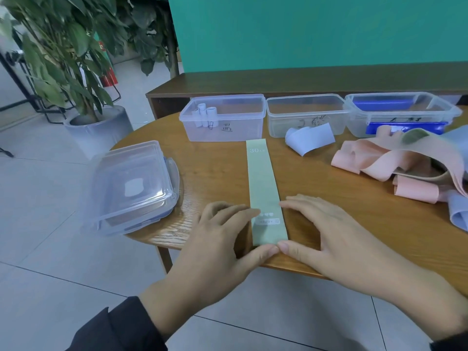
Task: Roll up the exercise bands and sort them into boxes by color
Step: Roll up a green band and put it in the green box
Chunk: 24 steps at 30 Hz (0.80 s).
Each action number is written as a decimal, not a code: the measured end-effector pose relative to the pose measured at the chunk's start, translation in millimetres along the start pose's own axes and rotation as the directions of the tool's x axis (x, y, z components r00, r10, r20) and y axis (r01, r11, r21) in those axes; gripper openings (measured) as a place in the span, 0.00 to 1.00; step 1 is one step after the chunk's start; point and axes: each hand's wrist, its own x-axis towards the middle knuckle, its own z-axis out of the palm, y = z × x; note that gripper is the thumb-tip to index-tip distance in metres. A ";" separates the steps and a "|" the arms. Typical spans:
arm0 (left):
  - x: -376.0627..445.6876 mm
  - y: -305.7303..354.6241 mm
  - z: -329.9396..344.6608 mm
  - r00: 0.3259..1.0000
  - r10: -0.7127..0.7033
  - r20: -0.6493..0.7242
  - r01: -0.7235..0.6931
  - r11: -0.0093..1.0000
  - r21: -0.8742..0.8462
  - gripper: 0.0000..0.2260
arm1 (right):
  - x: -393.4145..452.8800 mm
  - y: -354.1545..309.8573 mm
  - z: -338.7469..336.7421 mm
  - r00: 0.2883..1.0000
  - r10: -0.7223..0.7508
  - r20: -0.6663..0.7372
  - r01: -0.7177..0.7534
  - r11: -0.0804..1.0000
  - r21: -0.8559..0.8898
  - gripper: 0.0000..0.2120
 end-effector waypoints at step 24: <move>-12.5 2.5 -1.8 0.962 0.257 -0.098 -0.271 0.946 -0.180 0.16 | -12.4 0.2 -4.3 0.992 -0.078 0.099 0.091 0.986 -0.138 0.35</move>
